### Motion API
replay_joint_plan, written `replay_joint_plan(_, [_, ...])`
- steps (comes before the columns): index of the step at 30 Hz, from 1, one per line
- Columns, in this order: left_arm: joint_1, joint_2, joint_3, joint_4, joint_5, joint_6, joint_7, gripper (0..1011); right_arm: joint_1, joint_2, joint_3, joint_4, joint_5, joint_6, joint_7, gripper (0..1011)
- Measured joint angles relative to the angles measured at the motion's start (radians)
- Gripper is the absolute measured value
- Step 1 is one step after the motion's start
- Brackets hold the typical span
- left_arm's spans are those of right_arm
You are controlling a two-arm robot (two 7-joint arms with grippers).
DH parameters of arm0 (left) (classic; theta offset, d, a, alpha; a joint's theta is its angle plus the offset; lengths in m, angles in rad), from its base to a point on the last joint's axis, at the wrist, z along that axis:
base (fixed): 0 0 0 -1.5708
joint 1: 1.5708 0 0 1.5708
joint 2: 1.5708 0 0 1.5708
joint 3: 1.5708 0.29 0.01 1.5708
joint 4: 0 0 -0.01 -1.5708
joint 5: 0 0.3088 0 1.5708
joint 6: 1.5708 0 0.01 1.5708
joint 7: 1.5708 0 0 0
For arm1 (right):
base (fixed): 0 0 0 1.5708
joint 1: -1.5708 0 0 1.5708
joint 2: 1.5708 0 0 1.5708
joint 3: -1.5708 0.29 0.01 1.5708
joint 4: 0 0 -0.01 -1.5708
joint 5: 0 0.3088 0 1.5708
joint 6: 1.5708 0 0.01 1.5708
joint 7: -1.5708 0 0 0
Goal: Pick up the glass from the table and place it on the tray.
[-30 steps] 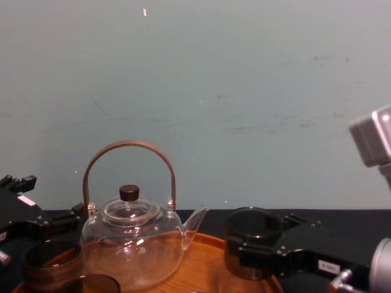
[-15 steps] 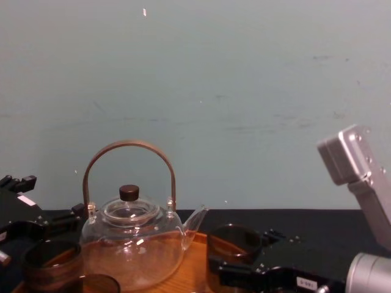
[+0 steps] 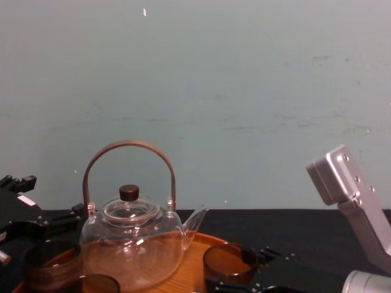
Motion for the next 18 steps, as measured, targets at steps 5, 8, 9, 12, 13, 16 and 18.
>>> replay_joint_plan(5, [0.0,0.0,0.0,0.0,0.0,0.0,0.0,1001,0.0,-0.002,-0.003,0.004,-0.008,-0.001,-0.006,901])
replay_joint_plan(8, [0.0,0.0,0.0,0.0,0.0,0.0,0.0,1001,0.0,-0.002,-0.003,0.004,-0.008,-0.001,-0.006,902])
replay_joint_plan(9, [0.0,0.0,0.0,0.0,0.0,0.0,0.0,1001,0.0,-0.001,-0.003,0.004,-0.008,-0.001,-0.006,902])
replay_joint_plan(12, [0.0,0.0,0.0,0.0,0.0,0.0,0.0,1001,0.0,-0.001,-0.003,0.004,-0.007,-0.001,-0.006,901])
replay_joint_plan(13, [0.0,0.0,0.0,0.0,0.0,0.0,0.0,1001,-0.001,-0.001,-0.002,0.004,-0.007,-0.001,-0.006,902])
replay_joint_plan(16, [0.0,0.0,0.0,0.0,0.0,0.0,0.0,1001,-0.001,-0.001,-0.002,0.004,-0.007,-0.001,-0.006,902])
replay_joint_plan(18, [0.0,0.0,0.0,0.0,0.0,0.0,0.0,1001,-0.001,-0.001,-0.002,0.004,-0.007,-0.001,-0.005,902])
